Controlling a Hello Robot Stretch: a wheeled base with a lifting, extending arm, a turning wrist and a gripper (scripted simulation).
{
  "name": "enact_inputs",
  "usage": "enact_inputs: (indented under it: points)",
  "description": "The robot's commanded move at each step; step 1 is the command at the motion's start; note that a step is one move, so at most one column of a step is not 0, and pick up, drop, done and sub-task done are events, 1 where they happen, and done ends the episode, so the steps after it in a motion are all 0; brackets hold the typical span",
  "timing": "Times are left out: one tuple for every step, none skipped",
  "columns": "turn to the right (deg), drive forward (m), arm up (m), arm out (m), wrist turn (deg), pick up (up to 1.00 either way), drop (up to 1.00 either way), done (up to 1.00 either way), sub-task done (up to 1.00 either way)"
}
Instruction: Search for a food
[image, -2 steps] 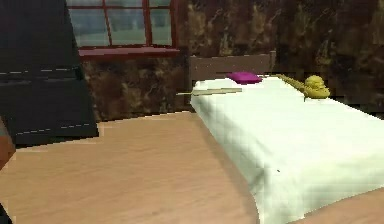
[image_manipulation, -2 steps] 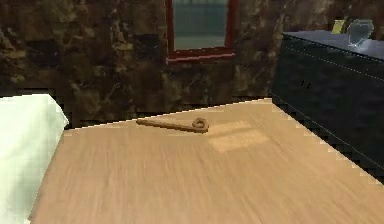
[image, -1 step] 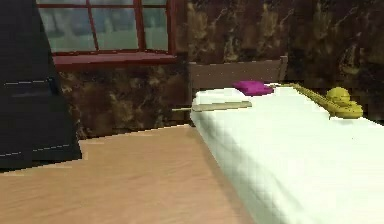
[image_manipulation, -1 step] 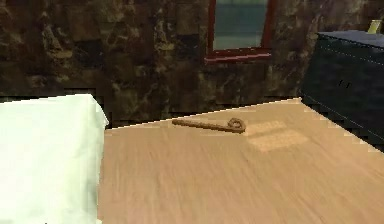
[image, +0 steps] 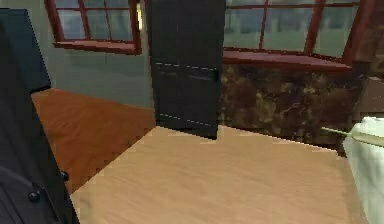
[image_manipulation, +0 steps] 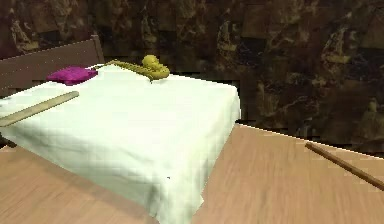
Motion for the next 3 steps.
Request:
enact_inputs:
  points:
    - [0.0, 1.0, 0.0, 0.0, 0.0, 0.0, 0.0, 0.0, 0.0]
    - [-45.0, 0.0, 0.0, 0.0, 0.0, 0.0, 0.0, 0.0, 0.0]
    - [-24.0, 0.0, 0.0, 0.0, 0.0, 0.0, 0.0, 0.0, 0.0]
